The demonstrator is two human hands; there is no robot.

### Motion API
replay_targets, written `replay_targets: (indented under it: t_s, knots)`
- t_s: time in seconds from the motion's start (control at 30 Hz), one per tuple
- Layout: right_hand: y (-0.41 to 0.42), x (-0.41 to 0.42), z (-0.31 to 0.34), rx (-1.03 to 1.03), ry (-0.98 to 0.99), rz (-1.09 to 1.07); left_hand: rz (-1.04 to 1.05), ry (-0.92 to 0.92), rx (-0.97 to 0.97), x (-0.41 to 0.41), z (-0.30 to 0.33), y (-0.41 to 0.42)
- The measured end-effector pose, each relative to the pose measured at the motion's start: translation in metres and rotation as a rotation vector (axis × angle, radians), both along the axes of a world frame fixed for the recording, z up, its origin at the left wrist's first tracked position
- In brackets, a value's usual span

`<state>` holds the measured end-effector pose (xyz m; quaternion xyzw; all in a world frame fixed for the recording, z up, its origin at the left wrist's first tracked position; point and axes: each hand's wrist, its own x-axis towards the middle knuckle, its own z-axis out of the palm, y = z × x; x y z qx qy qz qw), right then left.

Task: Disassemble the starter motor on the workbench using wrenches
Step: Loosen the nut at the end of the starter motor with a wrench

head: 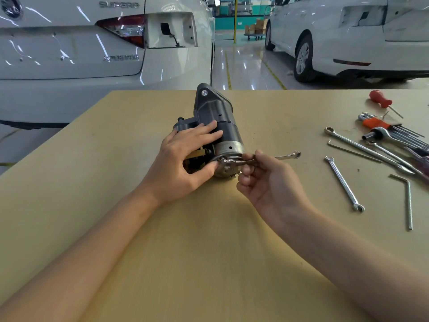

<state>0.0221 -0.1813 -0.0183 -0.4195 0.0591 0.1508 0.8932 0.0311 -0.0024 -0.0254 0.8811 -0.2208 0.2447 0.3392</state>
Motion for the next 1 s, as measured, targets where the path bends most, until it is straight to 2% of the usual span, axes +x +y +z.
replay_targets:
  t_s: [0.2,0.53,0.63,0.73,0.8,0.87,1.0]
  knots:
    - [0.004,-0.003,0.001,0.02,0.013,0.007,-0.007,0.008,0.006,-0.001,0.001,0.0]
    - [0.006,-0.007,0.003,0.174,0.112,-0.031,-0.002,0.009,0.013,-0.001,0.001,0.0]
    - [0.005,-0.007,0.002,0.157,0.081,-0.031,0.003,0.012,0.01,-0.001,0.001,-0.001]
    - [0.003,-0.008,0.002,0.079,-0.05,-0.028,0.001,0.025,-0.01,-0.002,0.002,-0.002]
    - [0.002,-0.008,0.004,-0.038,-0.171,-0.041,-0.007,0.032,-0.025,-0.002,0.001,-0.002]
    - [0.002,-0.007,0.012,-0.293,-0.359,-0.069,-0.01,0.043,-0.036,-0.001,0.001,-0.002]
    - [0.006,0.001,0.035,-1.187,-1.097,-0.048,-0.046,0.076,-0.042,-0.003,-0.001,0.002]
